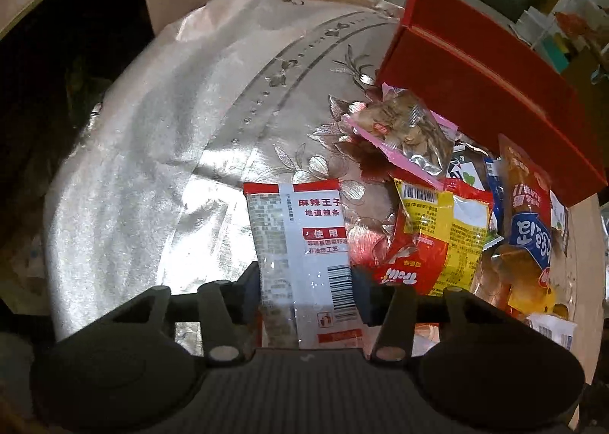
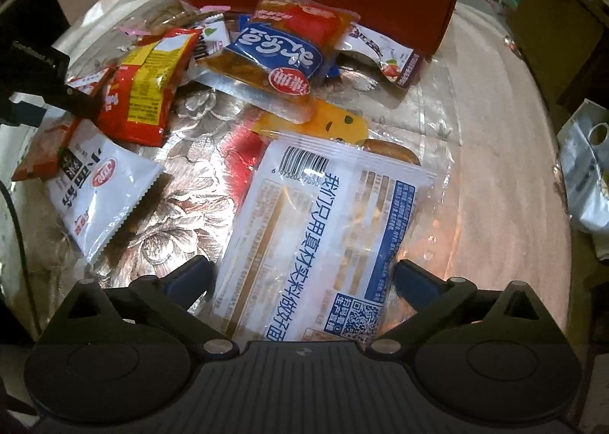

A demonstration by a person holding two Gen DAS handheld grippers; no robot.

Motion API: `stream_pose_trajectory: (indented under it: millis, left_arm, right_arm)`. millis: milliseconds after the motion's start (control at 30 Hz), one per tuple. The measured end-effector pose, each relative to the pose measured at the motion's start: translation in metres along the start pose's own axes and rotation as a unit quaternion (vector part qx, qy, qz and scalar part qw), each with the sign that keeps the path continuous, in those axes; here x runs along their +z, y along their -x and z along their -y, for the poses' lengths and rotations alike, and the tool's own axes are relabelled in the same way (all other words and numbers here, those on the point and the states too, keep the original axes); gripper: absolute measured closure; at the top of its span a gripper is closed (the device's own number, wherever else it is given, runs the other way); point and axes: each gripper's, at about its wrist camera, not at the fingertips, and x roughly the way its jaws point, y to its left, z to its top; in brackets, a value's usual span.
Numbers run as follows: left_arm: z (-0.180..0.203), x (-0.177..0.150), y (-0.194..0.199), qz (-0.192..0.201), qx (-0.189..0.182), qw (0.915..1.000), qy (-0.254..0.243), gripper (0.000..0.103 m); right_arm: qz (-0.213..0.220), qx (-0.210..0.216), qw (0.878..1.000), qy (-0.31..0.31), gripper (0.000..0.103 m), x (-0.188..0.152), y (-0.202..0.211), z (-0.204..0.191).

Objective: Organize snacks
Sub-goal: 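Lift both packets and lower them into the red box, opening both tools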

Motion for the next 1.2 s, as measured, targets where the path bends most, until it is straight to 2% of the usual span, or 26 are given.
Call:
stream_pose_trajectory:
  millis: [33, 100, 167, 267, 467, 800, 1067, 1200]
  left_arm:
    - [0.000, 0.000, 0.003, 0.006, -0.002, 1.0000, 0.000, 0.062]
    - [0.002, 0.001, 0.010, 0.021, -0.009, 0.9997, -0.006, 0.062]
    - [0.002, 0.002, 0.019, 0.031, -0.016, 0.9994, -0.006, 0.062]
    - [-0.007, 0.004, 0.029, 0.038, -0.044, 0.9982, 0.010, 0.062]
    - [-0.019, 0.013, 0.046, 0.062, -0.090, 0.9935, 0.032, 0.062]
    - [0.028, 0.040, 0.055, 0.117, -0.092, 0.9882, -0.036, 0.062]
    - [0.066, 0.074, 0.046, 0.140, -0.103, 0.9823, -0.069, 0.062]
    - [0.083, 0.088, 0.038, 0.153, -0.094, 0.9793, -0.093, 0.062]
  right_arm:
    - [0.004, -0.001, 1.000, 0.000, 0.010, -0.001, 0.003, 0.001]
    - [0.015, 0.009, 1.000, -0.009, 0.016, -0.001, 0.011, 0.007]
    - [0.017, 0.031, 0.999, -0.037, 0.017, -0.001, 0.014, 0.019]
    - [0.022, 0.040, 0.998, -0.051, 0.019, 0.001, 0.017, 0.023]
    - [0.069, 0.057, 0.993, -0.070, 0.019, 0.013, 0.042, 0.026]
    - [0.123, 0.087, 0.987, -0.061, 0.019, 0.060, 0.053, 0.026]
    - [0.175, 0.078, 0.979, -0.068, 0.019, 0.115, 0.052, 0.043]
    - [0.188, 0.071, 0.977, -0.071, 0.019, 0.135, 0.046, 0.052]
